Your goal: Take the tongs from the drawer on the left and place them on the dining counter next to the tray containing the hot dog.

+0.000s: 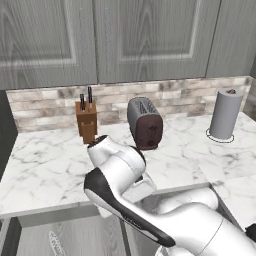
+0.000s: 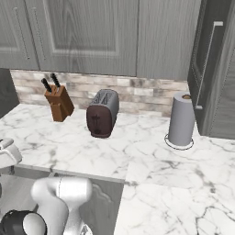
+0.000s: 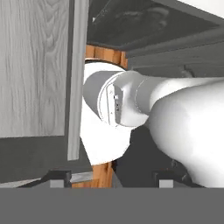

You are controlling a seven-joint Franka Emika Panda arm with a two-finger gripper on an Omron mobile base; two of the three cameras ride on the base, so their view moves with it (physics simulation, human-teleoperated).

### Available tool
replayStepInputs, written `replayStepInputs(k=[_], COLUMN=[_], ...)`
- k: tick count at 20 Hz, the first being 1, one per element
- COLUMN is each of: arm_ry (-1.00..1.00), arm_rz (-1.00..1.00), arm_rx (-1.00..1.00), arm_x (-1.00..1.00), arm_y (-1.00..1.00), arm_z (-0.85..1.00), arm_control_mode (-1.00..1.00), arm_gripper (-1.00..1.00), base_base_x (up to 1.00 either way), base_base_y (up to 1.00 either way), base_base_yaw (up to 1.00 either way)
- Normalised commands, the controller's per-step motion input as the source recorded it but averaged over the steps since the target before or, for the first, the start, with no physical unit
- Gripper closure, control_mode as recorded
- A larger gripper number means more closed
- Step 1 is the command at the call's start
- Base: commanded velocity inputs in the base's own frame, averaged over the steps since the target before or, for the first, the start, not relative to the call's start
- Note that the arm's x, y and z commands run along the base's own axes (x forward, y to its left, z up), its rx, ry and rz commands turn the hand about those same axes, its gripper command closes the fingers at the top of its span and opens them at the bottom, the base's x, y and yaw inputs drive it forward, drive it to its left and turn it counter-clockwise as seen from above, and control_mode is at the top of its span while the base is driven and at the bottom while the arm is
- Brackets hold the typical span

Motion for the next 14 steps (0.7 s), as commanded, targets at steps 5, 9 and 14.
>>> replayStepInputs(k=[5,9,14], arm_ry=[0.25,0.17,-0.03], arm_rz=[0.18,0.24,0.15], arm_rx=[-0.04,0.0,0.0], arm_x=[0.15,0.02,-0.01], arm_y=[0.28,0.51,0.33], arm_z=[-0.27,-0.43,-0.31], arm_control_mode=[-1.0,-1.0,-1.0], arm_gripper=[-1.0,-1.0,-1.0], base_base_x=[0.0,0.0,0.0], base_base_y=[0.0,0.0,0.0], base_base_yaw=[0.0,0.0,0.0])
